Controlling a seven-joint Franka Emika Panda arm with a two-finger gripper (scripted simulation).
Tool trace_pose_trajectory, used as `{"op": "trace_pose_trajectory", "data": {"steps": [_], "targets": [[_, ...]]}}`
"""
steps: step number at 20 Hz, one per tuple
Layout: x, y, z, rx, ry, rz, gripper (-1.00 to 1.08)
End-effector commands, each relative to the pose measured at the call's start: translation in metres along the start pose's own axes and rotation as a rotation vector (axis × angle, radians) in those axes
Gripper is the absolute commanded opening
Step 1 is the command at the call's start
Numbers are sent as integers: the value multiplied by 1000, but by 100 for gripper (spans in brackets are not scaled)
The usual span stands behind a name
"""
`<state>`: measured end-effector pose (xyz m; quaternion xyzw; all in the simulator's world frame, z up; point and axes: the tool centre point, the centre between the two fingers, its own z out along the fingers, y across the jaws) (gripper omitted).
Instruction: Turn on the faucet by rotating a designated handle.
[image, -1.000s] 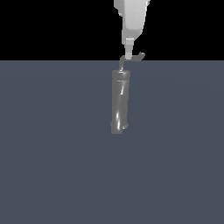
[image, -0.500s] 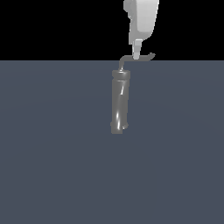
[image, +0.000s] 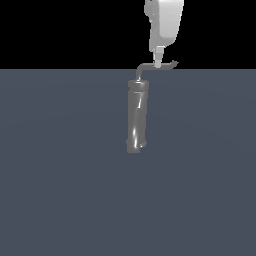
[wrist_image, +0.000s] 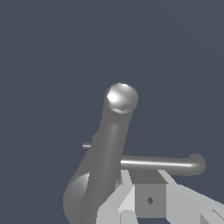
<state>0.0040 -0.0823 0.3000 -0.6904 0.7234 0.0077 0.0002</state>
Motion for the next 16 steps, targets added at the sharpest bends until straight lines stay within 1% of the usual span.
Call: {"op": "trace_pose_trajectory", "data": {"steps": [1, 16], "targets": [[7, -10, 0, 9, 3, 10, -100], [31, -48, -1, 10, 7, 41, -100]]}}
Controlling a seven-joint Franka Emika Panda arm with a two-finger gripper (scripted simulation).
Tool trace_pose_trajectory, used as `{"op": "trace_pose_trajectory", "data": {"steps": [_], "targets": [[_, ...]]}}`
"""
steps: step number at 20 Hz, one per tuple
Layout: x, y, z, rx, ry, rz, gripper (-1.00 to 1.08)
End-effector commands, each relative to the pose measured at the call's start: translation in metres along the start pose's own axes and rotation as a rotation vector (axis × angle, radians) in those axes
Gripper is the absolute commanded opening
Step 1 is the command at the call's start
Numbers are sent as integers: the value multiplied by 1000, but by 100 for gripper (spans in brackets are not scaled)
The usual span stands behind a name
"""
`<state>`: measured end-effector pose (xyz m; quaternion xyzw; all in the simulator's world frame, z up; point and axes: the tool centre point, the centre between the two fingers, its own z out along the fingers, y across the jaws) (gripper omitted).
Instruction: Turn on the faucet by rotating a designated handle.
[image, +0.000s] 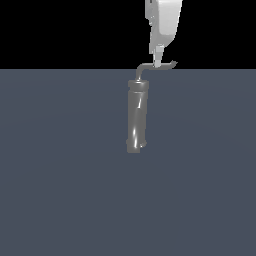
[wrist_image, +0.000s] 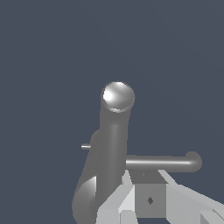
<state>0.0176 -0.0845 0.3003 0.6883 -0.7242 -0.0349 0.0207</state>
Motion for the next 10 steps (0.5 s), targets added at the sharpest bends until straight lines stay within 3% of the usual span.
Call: {"op": "trace_pose_trajectory", "data": {"steps": [1, 10], "targets": [[31, -37, -3, 79, 14, 38, -100], [43, -56, -5, 80, 16, 54, -100]]}}
